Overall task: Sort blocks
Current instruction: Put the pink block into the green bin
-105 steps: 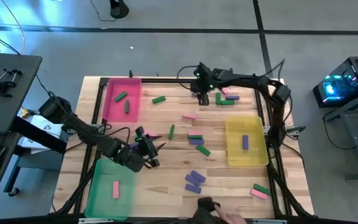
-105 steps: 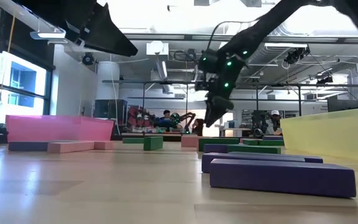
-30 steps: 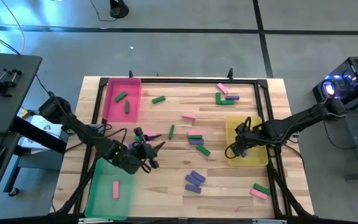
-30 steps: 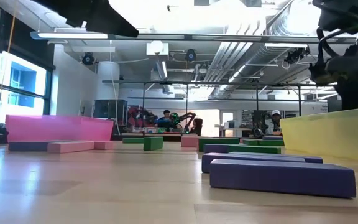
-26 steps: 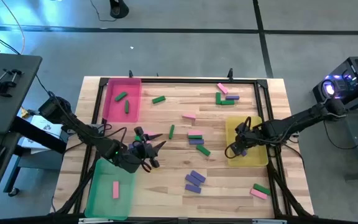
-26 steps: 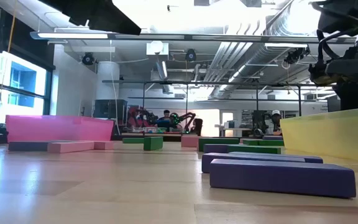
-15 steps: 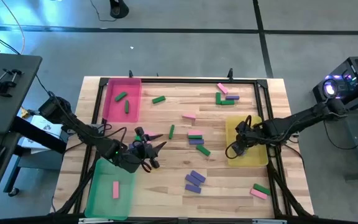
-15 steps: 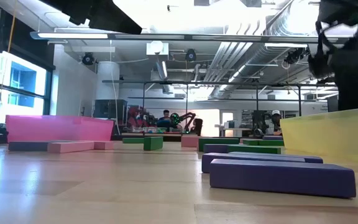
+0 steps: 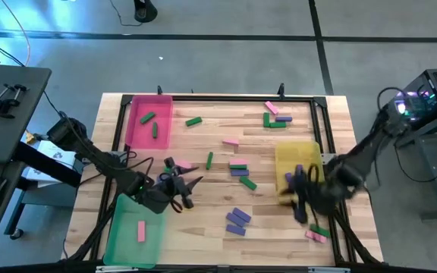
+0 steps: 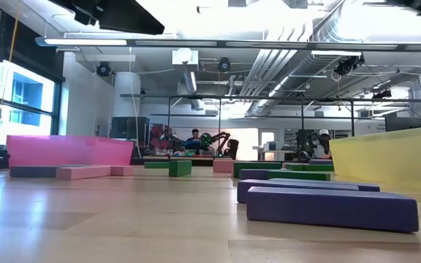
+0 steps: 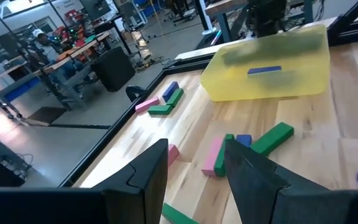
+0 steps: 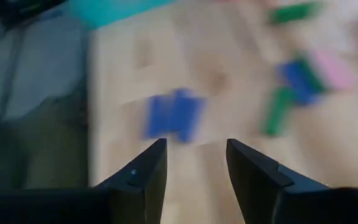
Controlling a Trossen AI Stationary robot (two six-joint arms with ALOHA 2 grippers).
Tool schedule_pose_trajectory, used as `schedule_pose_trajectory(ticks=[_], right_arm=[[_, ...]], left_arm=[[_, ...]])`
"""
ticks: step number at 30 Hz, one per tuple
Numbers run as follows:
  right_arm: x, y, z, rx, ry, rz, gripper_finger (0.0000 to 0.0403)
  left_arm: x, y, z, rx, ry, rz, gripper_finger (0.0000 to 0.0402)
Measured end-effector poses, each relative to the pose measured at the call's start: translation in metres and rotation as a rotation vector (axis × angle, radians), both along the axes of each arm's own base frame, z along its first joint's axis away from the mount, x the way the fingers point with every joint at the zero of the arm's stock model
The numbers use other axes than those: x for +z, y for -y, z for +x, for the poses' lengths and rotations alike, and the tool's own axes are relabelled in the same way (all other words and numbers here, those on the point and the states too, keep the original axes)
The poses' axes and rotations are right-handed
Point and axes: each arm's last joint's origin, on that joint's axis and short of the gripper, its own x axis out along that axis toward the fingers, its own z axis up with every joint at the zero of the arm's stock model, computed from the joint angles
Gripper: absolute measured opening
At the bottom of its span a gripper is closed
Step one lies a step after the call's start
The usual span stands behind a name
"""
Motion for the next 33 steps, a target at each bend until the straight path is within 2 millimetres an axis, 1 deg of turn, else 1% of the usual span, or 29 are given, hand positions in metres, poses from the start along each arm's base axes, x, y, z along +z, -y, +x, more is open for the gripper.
schedule_pose_trajectory(ticks=[3,6,9,13,17,19,22,27,29,33], right_arm=[[-0.006,-0.033,-0.004,0.04,-0.045,0.04,0.0144],[-0.022,-0.058,-0.012,0.032,-0.155,0.112,0.0144],[-0.042,-0.079,-0.021,-0.007,-0.302,0.199,0.0144],[-0.068,-0.096,-0.032,-0.001,-0.475,0.183,0.0144],[-0.088,-0.098,-0.034,-0.052,-0.609,0.113,0.0148],[-0.096,-0.097,-0.033,-0.063,-0.69,0.077,0.0158],[-0.108,-0.097,-0.034,-0.033,-0.779,0.008,0.0181],[-0.132,-0.101,-0.037,0.07,-0.88,-0.128,0.0214],[-0.139,-0.101,-0.037,0.079,-0.897,-0.176,0.0217],[-0.146,-0.101,-0.035,0.061,-0.905,-0.219,0.0216]], left_arm=[[0.0,0.001,-0.001,-0.004,0.004,-0.006,0.0145],[0.0,0.001,-0.001,-0.004,0.005,-0.008,0.0145],[0.0,0.001,-0.001,-0.004,0.01,-0.012,0.0145],[0.002,0.002,0.0,-0.003,0.023,-0.019,0.0145],[0.002,0.002,0.0,-0.003,0.031,-0.025,0.0145],[0.002,0.002,0.0,-0.001,0.036,-0.034,0.0145],[0.002,0.002,0.0,0.005,0.051,-0.059,0.0145],[0.002,0.003,0.001,-0.024,0.061,-0.112,0.0145],[0.001,0.003,0.001,-0.035,0.064,-0.132,0.0145],[0.001,0.004,0.001,-0.048,0.069,-0.16,0.0145]])
